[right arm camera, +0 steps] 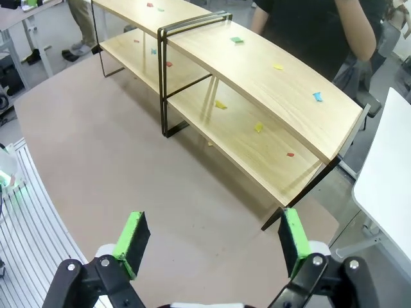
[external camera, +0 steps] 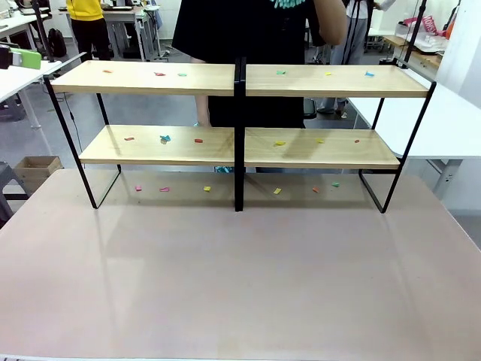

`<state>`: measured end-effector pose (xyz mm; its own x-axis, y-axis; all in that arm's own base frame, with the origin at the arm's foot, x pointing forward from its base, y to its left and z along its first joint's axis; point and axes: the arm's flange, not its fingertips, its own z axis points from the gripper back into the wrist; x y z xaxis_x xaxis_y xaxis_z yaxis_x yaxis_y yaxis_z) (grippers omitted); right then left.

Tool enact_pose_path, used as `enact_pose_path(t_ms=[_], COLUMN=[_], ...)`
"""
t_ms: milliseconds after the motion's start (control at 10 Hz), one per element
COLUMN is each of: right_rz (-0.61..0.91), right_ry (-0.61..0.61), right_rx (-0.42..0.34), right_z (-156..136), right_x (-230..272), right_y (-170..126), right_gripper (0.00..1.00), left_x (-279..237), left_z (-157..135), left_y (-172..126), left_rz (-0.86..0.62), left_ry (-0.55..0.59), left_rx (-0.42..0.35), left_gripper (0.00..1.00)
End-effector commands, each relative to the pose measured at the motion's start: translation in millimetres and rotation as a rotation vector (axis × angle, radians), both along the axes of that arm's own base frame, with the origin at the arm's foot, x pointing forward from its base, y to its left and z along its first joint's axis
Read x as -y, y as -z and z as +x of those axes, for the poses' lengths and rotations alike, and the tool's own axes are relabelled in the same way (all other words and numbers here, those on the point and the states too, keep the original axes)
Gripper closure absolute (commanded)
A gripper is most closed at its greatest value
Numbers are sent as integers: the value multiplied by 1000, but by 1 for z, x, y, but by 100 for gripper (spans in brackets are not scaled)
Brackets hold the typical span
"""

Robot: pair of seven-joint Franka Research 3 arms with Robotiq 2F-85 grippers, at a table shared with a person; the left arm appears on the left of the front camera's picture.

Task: Clean the shelves.
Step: Pick up the Duster when the human hands it over.

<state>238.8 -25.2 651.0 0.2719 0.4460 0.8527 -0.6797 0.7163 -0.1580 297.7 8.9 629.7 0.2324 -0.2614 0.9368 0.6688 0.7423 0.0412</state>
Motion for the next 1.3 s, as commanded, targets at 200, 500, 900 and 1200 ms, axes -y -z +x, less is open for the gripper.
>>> enact_pose_path(t_ms=[200,500,900,1200], right_rz=[51,144,268,211], right_ry=[2,140,210,163], right_rx=[81,5,-2,21], right_z=[6,4,-7,-1], right_x=[8,11,18,25], right_y=[-3,-2,-9,-16], right_gripper=[0,0,0,0], left_x=[1,1,1,1], left_z=[1,1,1,1], left_y=[0,0,0,0], left_rz=[-6,-6,-6,-6], left_ry=[3,3,3,3], left_rx=[2,2,2,2], left_gripper=[0,0,0,0])
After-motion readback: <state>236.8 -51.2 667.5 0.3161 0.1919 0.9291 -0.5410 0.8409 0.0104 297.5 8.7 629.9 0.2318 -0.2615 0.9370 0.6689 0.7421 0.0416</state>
